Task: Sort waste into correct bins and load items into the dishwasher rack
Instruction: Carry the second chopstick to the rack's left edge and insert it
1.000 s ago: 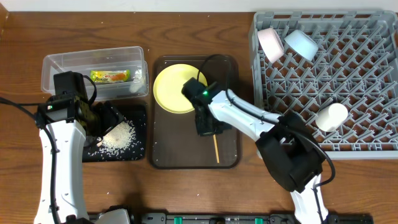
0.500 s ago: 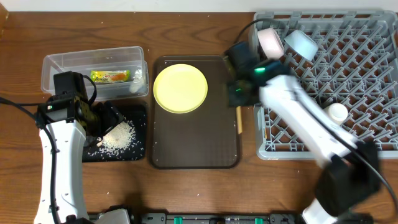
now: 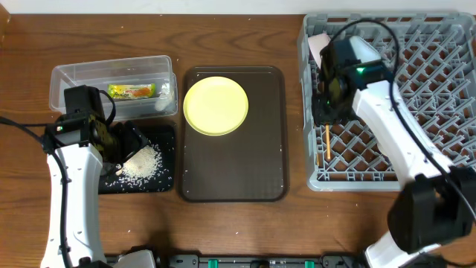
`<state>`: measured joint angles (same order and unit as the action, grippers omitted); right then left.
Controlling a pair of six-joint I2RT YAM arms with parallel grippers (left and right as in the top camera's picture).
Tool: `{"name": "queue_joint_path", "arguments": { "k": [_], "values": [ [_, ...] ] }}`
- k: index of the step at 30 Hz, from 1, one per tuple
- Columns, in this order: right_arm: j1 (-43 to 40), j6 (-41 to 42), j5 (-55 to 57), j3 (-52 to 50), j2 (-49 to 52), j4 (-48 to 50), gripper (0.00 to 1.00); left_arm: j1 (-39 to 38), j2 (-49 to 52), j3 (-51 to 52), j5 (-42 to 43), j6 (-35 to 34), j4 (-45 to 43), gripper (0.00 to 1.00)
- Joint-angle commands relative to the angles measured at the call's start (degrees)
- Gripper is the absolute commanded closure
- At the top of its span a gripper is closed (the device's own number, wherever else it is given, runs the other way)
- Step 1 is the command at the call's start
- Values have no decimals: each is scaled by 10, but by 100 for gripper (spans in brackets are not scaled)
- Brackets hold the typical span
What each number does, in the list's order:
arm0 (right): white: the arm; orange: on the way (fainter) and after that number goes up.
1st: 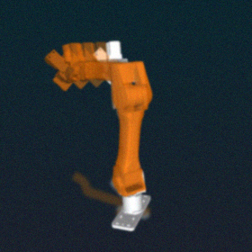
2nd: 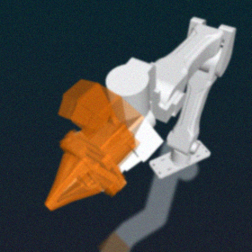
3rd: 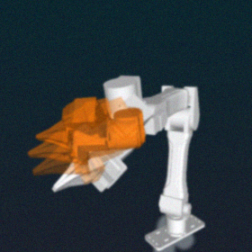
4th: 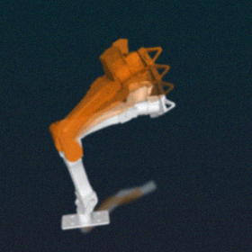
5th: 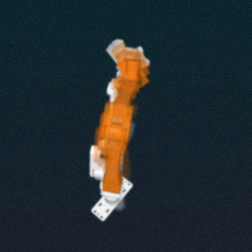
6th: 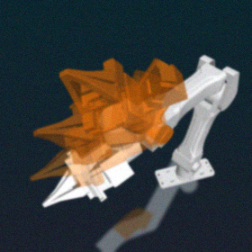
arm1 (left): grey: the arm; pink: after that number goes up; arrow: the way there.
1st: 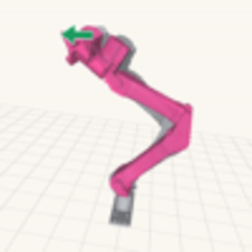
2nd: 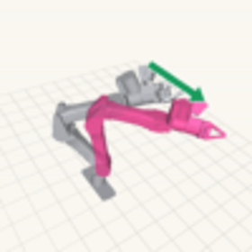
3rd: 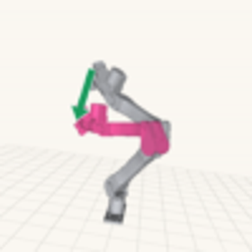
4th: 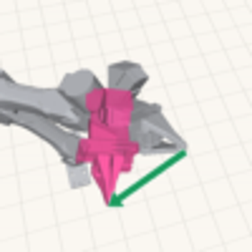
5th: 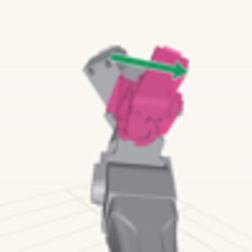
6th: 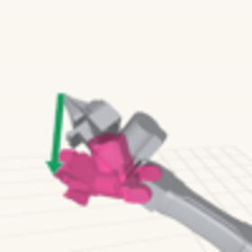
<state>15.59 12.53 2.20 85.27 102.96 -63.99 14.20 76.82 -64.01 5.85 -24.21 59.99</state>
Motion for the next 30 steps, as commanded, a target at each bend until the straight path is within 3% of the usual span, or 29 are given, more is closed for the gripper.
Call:
{"name": "queue_joint_path", "arguments": {
  "k": [1, 4, 8, 10, 17, 21, 26, 30],
  "values": [
    [2, -15, -1, -7, 23, 6, 96, 2, -1, -1, -1, -1, 2, 14],
    [2, -15, -1, -7, 28, 16, 91, 2, -1, -1, -1, -1, 2, 14],
    [2, -15, -1, -3, 26, 23, 61, 2, -1, -1, -1, -1, 2, 14],
    [2, -15, -1, 2, 25, 22, 55, 2, -1, -1, -1, -1, 2, 14],
    [8, -15, -3, 40, -1, 34, 56, 2, -1, -1, -1, -1, 2, 14],
    [34, -26, -54, 45, -14, 106, 60, 2, -1, -1, -1, -1, 2, 14],
    [81, -16, -76, 38, -2, 201, 56, 2, -1, -1, -1, -1, 2, 14],
    [122, -16, -76, 38, 35, 259, 48, 2, -1, -1, -1, -1, 2, 14]
  ]
}}
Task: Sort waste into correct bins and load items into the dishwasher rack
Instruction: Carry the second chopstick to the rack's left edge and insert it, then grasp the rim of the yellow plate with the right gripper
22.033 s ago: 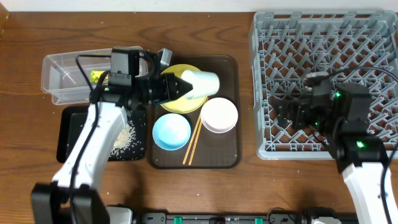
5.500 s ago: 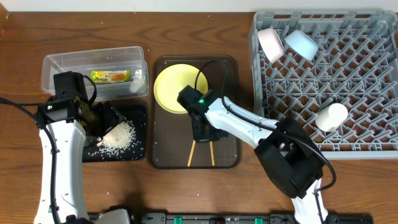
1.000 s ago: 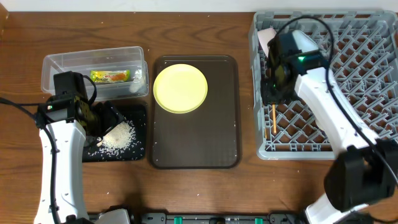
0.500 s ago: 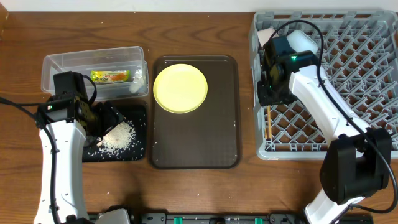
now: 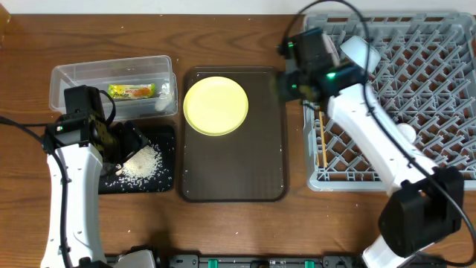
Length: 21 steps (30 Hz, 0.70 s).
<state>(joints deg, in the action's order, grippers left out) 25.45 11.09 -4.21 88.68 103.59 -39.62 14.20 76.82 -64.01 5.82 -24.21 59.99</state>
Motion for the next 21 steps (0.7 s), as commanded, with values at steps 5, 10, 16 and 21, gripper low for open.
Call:
{"name": "queue_joint_path", "arguments": {
  "k": [5, 10, 16, 21],
  "values": [
    [59, 59, 10, 4, 102, 64, 48, 2, -1, -1, -1, -1, 2, 14],
    [68, 106, 10, 4, 166, 99, 49, 2, -1, -1, -1, -1, 2, 14],
    [75, 138, 9, 4, 220, 125, 52, 2, -1, -1, -1, -1, 2, 14],
    [75, 140, 12, 4, 227, 122, 59, 2, -1, -1, -1, -1, 2, 14]
  ]
}}
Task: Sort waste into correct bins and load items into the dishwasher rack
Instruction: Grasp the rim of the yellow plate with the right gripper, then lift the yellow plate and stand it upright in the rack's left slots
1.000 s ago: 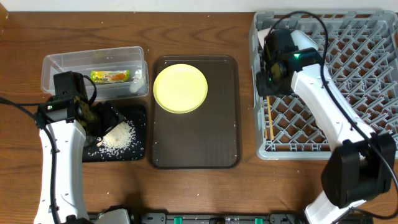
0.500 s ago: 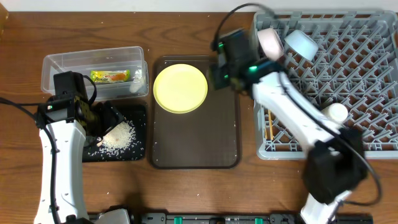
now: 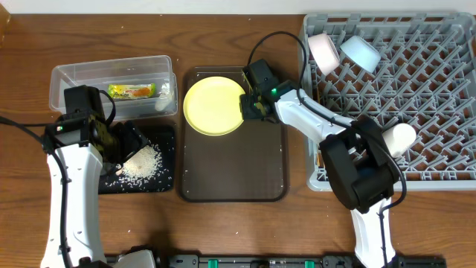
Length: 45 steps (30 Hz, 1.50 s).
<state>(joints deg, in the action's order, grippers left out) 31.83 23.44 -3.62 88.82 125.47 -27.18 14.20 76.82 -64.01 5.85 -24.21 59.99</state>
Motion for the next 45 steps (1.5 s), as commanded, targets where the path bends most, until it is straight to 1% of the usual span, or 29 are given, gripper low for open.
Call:
{"name": "queue_joint_path", "arguments": {
  "k": [1, 2, 4, 5, 7, 11, 15, 21, 25, 29, 33, 37, 40, 45],
  "values": [
    [11, 16, 8, 2, 8, -5, 66, 2, -1, -1, -1, -1, 2, 14],
    [11, 16, 9, 3, 8, -9, 71, 2, -1, -1, -1, -1, 2, 14],
    [8, 16, 21, 3, 7, -21, 76, 2, -1, -1, -1, -1, 2, 14],
    [4, 16, 29, 3, 5, -32, 81, 2, -1, -1, -1, -1, 2, 14],
    [-3, 16, 38, 3, -1, -49, 85, 2, -1, -1, -1, -1, 2, 14],
    [-26, 5, 38, 3, -28, -81, 99, 2, -1, -1, -1, -1, 2, 13],
    [-43, -30, 38, 3, -73, -100, 99, 2, -1, -1, -1, -1, 2, 14],
    [-69, -109, 54, 3, -181, -139, 99, 2, -1, -1, -1, -1, 2, 14],
    [-87, -146, 154, 3, -255, -163, 99, 2, -1, -1, -1, -1, 2, 14],
    [-97, -189, 293, 3, -315, -173, 99, 2, -1, -1, -1, -1, 2, 14],
    [-108, -239, 430, 3, -346, -173, 99, 2, -1, -1, -1, -1, 2, 14],
    [-115, -291, 545, 3, -350, -180, 99, 2, -1, -1, -1, -1, 2, 14],
    [-118, -315, 575, 3, -348, -196, 99, 3, -1, -1, -1, -1, 2, 14],
    [-121, -314, 572, 3, -344, -222, 99, 2, -1, -1, -1, -1, 2, 14]
  ]
}}
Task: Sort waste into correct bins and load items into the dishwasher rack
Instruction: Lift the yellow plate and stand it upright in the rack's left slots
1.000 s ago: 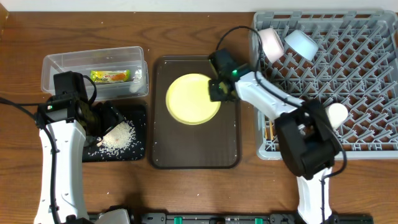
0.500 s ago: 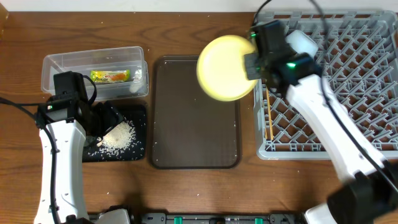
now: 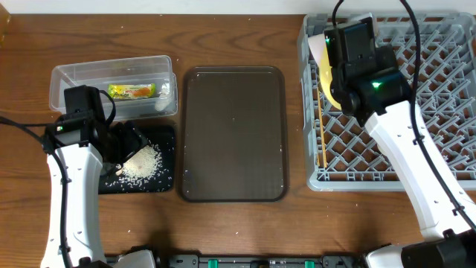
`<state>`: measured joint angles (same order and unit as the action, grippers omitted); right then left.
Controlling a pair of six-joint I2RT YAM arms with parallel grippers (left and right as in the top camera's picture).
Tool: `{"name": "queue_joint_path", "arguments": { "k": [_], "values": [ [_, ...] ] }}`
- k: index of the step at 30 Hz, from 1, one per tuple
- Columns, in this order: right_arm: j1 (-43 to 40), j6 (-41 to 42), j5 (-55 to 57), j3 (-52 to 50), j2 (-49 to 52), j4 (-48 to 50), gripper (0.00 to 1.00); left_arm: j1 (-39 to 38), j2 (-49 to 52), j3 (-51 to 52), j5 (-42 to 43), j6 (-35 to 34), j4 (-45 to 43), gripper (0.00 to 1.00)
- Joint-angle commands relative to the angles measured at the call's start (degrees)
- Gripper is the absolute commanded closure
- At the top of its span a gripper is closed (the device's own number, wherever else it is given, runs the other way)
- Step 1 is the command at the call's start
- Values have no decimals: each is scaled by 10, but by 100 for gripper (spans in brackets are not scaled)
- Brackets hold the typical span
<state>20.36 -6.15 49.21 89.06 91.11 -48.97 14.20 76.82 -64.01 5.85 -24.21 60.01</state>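
My right gripper [image 3: 336, 80] hangs over the left side of the grey dishwasher rack [image 3: 424, 119]. It is shut on the yellow plate [image 3: 327, 74], which stands on edge just inside the rack's left wall; the wrist hides the fingers. A pink cup [image 3: 317, 45] peeks out behind the plate, and an orange stick [image 3: 325, 145] lies in the rack below it. The brown tray [image 3: 234, 134] in the middle carries nothing. My left gripper [image 3: 126, 141] sits low over the black bin [image 3: 141, 182], which holds spilled rice [image 3: 140, 162]; its jaws merge with the dark bin.
A clear plastic container [image 3: 74, 78] with a green wrapper [image 3: 132, 91] stands at the back left, touching the black bin. The rack fills the right side of the table. Cables loop above the right arm.
The yellow plate has left the brown tray and now stands on edge in the rack's left side, held by my right gripper. The right arm has swung from the tray back to the rack. The left arm is unchanged.
My right gripper was first down in the rack's left part, with the plate lying flat on the tray. It then stood at the rack's left edge, then at the plate's right rim on the tray. Now it holds the plate in the rack. The left arm stayed still throughout.
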Motion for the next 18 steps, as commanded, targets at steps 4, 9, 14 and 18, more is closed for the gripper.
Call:
{"name": "queue_joint_path", "arguments": {
  "k": [4, 9, 14, 18],
  "values": [
    [-6, -16, 36, 1, 6, -22, 99, 2, -1, -1, -1, -1, 2, 14],
    [-6, 4, 6, 1, 16, -55, 99, 2, -1, -1, -1, -1, 2, 13],
    [-5, 17, -58, 1, 28, -54, 99, 2, -1, -1, -1, -1, 2, 14],
    [-5, 39, -76, 1, 49, -63, 99, 2, -1, -1, -1, -1, 2, 14]
  ]
}}
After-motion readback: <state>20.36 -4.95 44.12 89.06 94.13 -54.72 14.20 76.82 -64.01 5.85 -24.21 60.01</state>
